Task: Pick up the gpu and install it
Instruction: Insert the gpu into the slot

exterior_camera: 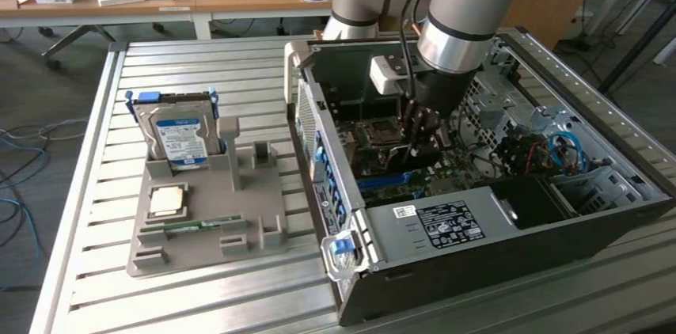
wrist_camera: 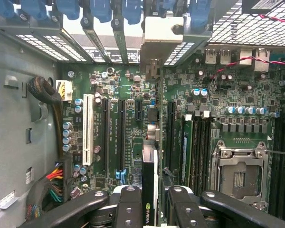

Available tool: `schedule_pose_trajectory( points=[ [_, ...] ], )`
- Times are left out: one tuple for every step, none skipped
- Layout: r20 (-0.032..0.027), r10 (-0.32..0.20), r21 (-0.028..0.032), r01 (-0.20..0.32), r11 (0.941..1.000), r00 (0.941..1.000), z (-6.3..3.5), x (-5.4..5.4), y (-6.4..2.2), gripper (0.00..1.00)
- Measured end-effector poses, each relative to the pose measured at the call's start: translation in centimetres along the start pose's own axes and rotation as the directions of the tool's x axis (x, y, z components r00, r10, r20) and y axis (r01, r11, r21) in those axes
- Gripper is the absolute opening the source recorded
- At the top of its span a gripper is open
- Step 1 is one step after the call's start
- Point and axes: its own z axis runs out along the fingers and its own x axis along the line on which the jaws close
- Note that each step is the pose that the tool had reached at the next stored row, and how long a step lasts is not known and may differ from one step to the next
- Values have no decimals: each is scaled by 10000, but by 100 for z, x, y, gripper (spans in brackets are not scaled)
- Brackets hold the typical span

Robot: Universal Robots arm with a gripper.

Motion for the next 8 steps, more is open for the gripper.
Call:
schedule_pose_trajectory(
  points=[
    [0, 0, 0, 0, 10000, 10000, 0, 0, 0, 26],
    [0, 1, 0, -1, 10000, 10000, 0, 0, 2, 26],
    [2, 3, 1, -3, 10000, 10000, 1, -1, 8, 26],
    [2, 2, 1, -2, 10000, 10000, 1, -1, 13, 26],
    [2, 0, 1, 0, 10000, 10000, 1, -1, 17, 26],
    [1, -1, 0, 1, 10000, 10000, 1, -1, 18, 26],
    [0, -1, -1, 1, 10000, 10000, 0, 0, 18, 26],
    [0, -1, -1, 1, 10000, 10000, 0, 0, 18, 26]
  ],
)
